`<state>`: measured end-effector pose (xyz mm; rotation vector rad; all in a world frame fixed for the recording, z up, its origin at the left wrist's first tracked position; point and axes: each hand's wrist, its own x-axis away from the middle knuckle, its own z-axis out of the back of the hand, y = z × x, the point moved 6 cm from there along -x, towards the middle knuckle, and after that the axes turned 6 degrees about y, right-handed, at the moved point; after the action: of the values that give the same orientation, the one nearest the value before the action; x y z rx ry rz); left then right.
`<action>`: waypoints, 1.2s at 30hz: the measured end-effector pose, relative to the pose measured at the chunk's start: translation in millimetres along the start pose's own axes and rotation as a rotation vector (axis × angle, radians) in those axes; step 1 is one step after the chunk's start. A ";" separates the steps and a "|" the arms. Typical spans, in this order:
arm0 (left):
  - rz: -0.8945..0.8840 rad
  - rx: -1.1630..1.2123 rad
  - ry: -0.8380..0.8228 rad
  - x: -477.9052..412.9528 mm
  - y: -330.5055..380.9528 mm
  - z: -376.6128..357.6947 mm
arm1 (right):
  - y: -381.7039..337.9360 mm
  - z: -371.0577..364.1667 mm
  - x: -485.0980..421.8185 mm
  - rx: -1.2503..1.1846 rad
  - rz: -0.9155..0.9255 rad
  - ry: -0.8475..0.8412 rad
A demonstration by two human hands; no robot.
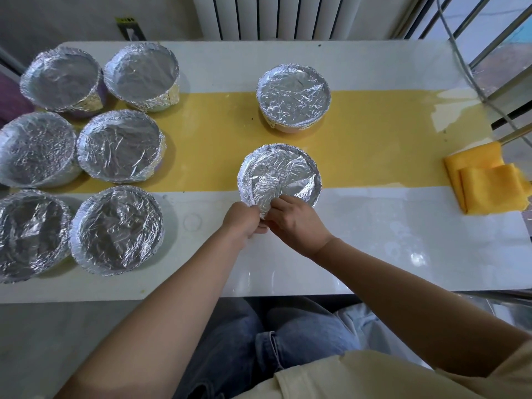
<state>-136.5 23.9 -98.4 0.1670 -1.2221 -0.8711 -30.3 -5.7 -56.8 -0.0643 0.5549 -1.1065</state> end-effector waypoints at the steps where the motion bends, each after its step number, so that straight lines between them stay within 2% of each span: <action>1: -0.008 -0.008 -0.006 0.2 2.5 2.8 | 0.4 0.8 -0.2 -0.005 -0.002 0.000; 9: -0.036 -0.062 -0.065 -2.3 7.1 15.5 | 13.6 17.3 11.3 -0.006 -0.020 -0.024; 14: -0.095 0.016 0.190 3.6 -1.7 18.0 | 8.3 12.1 1.3 -0.029 -0.023 0.009; 28: 0.056 0.093 0.005 8.9 -8.0 -6.7 | -2.9 3.7 -2.1 -0.001 -0.010 -0.004; 36: 0.008 0.014 -0.040 3.0 -5.9 -6.1 | -3.8 2.9 -4.3 -0.040 -0.016 -0.004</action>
<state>-134.0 16.0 -101.6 0.1568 -1.2658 -0.8628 -33.5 -4.4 -51.3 -0.1058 0.5742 -1.1105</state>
